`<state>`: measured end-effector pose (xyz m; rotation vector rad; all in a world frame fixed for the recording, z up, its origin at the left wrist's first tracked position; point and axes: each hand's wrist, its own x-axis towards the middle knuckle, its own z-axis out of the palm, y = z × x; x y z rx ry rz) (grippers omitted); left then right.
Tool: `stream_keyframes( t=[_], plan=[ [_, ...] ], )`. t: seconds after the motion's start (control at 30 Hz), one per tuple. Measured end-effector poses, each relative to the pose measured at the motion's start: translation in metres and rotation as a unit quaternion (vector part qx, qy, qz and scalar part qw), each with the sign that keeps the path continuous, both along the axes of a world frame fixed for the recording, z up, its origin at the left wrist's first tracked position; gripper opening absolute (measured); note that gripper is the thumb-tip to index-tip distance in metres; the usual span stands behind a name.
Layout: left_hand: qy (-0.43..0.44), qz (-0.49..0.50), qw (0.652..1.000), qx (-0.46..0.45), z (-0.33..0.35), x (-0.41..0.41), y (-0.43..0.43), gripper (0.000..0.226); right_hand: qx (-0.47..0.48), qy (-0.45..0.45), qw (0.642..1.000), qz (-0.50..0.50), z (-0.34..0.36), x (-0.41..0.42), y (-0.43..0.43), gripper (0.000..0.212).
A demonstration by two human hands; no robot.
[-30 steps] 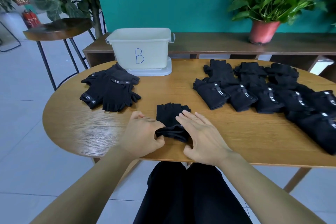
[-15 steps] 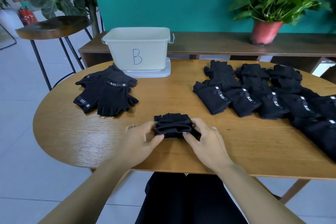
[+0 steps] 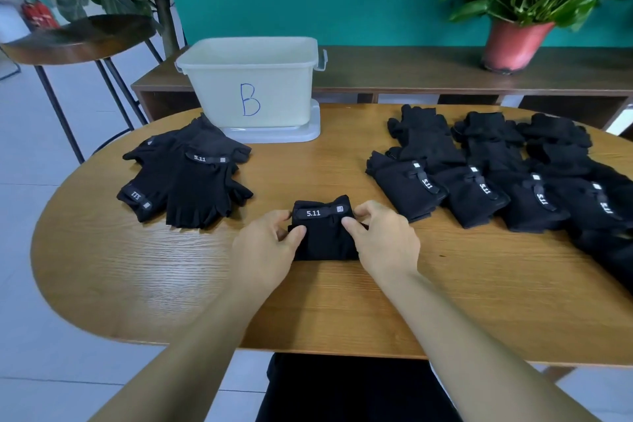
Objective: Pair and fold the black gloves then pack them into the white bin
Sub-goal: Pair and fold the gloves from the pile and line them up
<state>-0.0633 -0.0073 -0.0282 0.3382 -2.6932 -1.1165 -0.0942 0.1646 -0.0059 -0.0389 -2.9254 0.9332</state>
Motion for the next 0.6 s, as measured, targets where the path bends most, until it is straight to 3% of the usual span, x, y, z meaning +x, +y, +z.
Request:
stream_keyframes(
  t=[0.13, 0.23, 0.33, 0.43, 0.5, 0.6],
  plan=[
    [-0.015, 0.042, 0.997, -0.070, -0.005, -0.001, 0.002, 0.044, 0.059, 0.024, 0.998, 0.003, -0.002, 0.006, -0.006, 0.026],
    [0.006, 0.057, 0.994, -0.090, -0.001, 0.004, 0.005, 0.046, 0.041, 0.054, 0.998, 0.004, -0.003, 0.011, -0.003, 0.027],
    [0.084, 0.041, 0.990, -0.109, 0.007, 0.016, 0.009, 0.044, 0.021, 0.163, 0.986, 0.014, -0.002, 0.013, 0.006, 0.032],
    [0.117, 0.009, 0.980, -0.160, 0.007, 0.031, 0.020, 0.040, 0.088, 0.294, 0.945, 0.111, 0.003, 0.011, 0.010, 0.026],
    [0.070, -0.018, 0.976, -0.205, 0.006, 0.041, 0.032, 0.047, 0.178, 0.308, 0.911, 0.209, 0.000, 0.005, 0.012, 0.031],
    [-0.070, -0.043, 0.968, -0.236, -0.001, 0.050, 0.044, 0.061, 0.263, 0.188, 0.897, 0.301, -0.006, 0.008, 0.013, 0.046]
  ],
)
